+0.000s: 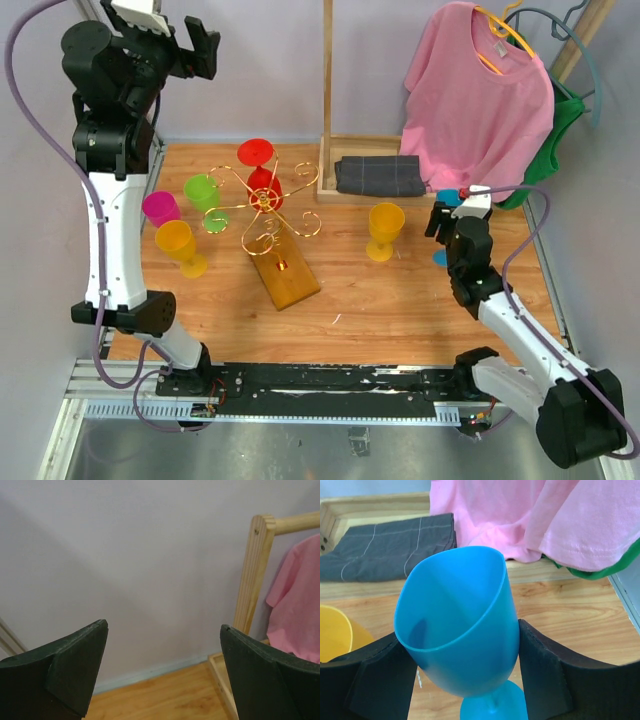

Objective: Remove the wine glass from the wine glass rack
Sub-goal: Place the wine glass at the center of the board.

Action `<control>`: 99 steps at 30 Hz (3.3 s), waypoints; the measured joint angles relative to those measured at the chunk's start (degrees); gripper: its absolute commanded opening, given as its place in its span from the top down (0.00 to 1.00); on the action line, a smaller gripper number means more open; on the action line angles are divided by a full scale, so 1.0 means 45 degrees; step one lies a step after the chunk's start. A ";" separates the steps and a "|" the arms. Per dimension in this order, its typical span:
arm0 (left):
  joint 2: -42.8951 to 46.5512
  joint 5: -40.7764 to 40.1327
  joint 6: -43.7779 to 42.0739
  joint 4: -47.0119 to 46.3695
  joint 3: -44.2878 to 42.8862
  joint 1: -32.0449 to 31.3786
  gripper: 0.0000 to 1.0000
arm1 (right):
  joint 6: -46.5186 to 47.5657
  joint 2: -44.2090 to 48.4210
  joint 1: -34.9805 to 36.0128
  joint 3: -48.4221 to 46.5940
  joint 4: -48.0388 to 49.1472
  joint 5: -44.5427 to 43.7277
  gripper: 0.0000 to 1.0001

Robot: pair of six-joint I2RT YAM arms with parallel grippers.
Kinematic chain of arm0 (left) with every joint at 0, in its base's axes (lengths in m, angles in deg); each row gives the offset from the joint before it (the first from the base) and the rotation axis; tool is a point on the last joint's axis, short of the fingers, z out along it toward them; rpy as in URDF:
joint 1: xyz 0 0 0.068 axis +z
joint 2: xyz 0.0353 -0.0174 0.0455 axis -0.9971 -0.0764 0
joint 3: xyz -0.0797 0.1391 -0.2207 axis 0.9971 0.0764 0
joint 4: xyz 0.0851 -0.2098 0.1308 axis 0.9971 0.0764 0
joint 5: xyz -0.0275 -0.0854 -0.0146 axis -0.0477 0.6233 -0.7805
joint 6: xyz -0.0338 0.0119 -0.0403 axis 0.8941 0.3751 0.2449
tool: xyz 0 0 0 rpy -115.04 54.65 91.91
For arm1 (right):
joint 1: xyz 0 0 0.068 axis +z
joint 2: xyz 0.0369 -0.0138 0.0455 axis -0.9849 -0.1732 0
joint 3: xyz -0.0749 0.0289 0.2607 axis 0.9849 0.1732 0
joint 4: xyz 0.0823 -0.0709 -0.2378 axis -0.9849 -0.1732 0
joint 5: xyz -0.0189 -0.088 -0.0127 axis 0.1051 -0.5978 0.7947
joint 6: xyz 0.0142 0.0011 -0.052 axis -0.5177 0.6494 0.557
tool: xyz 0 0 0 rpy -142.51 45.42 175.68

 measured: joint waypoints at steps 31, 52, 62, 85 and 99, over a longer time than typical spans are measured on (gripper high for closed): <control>0.0058 0.0918 0.0597 0.1394 0.0029 0.0000 0.01 | 0.0602 -0.7125 0.1219 0.2438 1.2983 -0.2909 0.60; 0.0058 0.1350 0.0437 0.1399 0.0384 0.0000 0.01 | 0.0709 -0.8354 0.1554 0.2987 1.5169 -0.3483 0.13; 0.0087 0.1360 0.0296 0.1443 0.0724 0.0000 0.01 | 0.0641 -0.8378 0.1651 0.3021 1.5169 -0.3633 0.01; 0.0797 0.1059 0.0544 0.1554 0.1350 0.0000 0.01 | 0.1015 0.1923 0.2511 0.2501 0.5819 -0.3803 0.01; 0.1331 0.1851 0.2531 0.3672 0.3337 0.0316 0.13 | 0.0447 0.4537 0.2511 -0.4784 -0.5435 -0.3541 0.01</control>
